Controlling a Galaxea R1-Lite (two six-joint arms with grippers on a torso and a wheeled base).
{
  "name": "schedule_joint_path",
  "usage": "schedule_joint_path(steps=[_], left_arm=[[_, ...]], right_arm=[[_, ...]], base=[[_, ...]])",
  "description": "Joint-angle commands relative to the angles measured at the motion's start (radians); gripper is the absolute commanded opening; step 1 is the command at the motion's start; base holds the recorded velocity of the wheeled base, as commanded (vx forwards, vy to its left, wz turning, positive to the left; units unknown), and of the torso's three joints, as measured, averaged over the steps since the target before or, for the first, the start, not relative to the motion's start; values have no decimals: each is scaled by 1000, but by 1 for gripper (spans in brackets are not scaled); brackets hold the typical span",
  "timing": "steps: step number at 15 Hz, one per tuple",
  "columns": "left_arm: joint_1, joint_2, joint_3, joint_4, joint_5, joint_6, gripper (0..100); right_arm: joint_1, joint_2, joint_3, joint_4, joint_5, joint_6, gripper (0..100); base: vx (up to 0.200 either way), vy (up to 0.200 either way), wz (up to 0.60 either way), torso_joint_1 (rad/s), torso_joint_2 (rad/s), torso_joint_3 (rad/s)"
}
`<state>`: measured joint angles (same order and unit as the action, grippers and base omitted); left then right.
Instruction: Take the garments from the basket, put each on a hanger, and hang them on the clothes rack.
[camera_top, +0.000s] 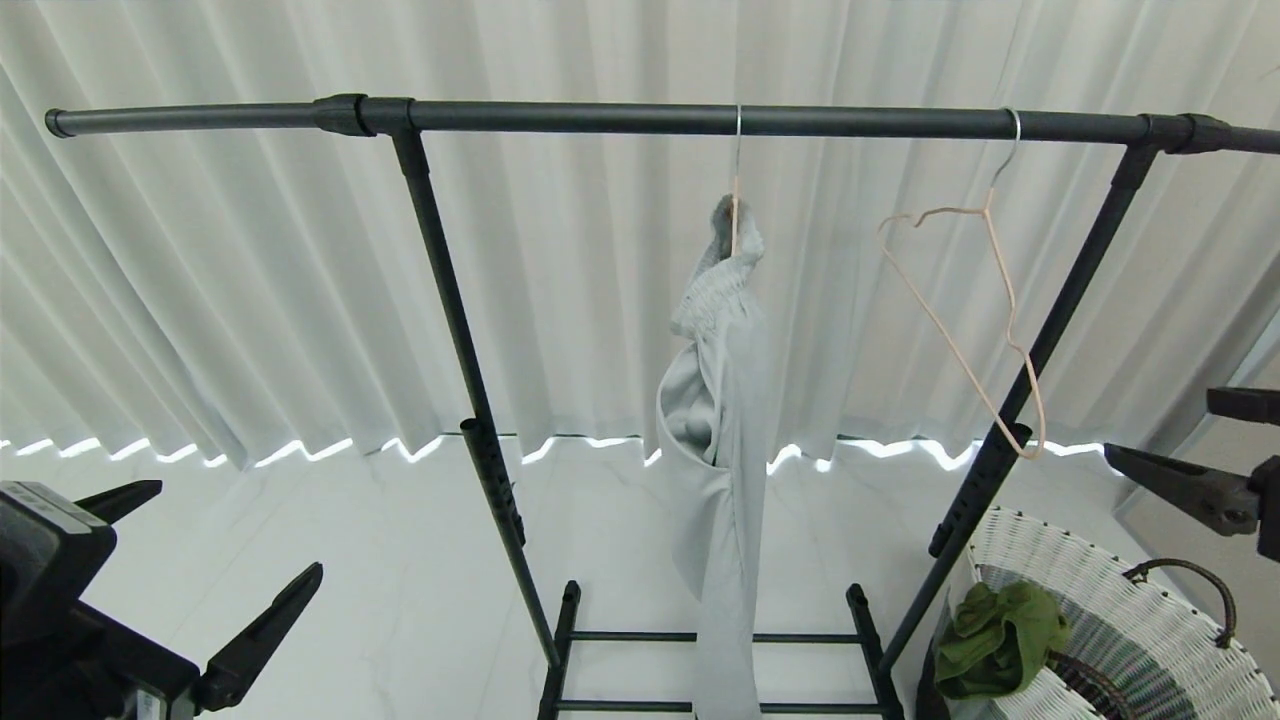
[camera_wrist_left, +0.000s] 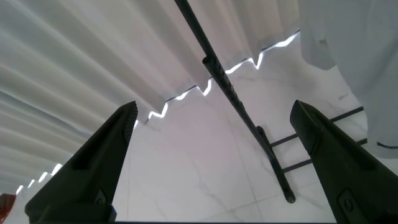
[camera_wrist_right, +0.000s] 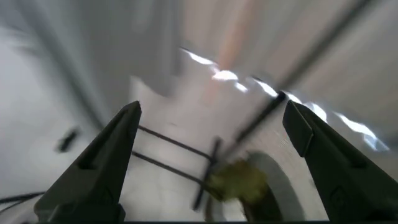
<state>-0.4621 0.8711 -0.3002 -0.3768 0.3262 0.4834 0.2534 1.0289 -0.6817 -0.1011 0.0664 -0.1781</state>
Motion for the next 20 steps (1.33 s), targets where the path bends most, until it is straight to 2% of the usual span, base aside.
schedule_joint_path(steps=[1, 4, 6, 8, 9, 12, 14, 17, 20], left_arm=[[19, -7, 4, -1, 1, 0, 100], [69, -14, 9, 1, 1, 0, 100], [97, -17, 10, 1, 1, -5, 100], [103, -17, 12, 1, 1, -8, 100], [103, -15, 16, 1, 1, -9, 100], [109, -17, 30, 1, 1, -17, 100], [158, -17, 39, 1, 1, -39, 100], [267, -11, 38, 1, -1, -123, 100], [365, -7, 55, 3, -1, -177, 100]], right_arm=[[-92, 0, 44, -5, -68, -3, 100], [-109, -7, 68, -5, -151, -11, 100], [-112, -6, 76, -5, -197, -38, 100], [-118, -3, 88, -6, -211, -57, 100], [-141, -3, 108, -8, -220, -109, 100], [-187, -7, 123, -12, -221, -170, 100], [-226, -6, 143, -74, -221, -185, 100], [-264, -9, 179, -154, -220, -218, 100], [-267, -4, 189, -184, -220, -222, 100]], base=[[0, 0, 0, 0, 0, 0], [0, 0, 0, 0, 0, 0], [-200, 0, 0, 5, 0, -2], [-200, 0, 0, 12, 0, 0], [-200, 0, 0, -7, 7, 2], [-200, 0, 0, -1, 1, -1], [-100, 0, 0, 1, 1, 1], [0, 0, 0, 0, 0, 0], [0, 0, 0, 0, 0, 0]])
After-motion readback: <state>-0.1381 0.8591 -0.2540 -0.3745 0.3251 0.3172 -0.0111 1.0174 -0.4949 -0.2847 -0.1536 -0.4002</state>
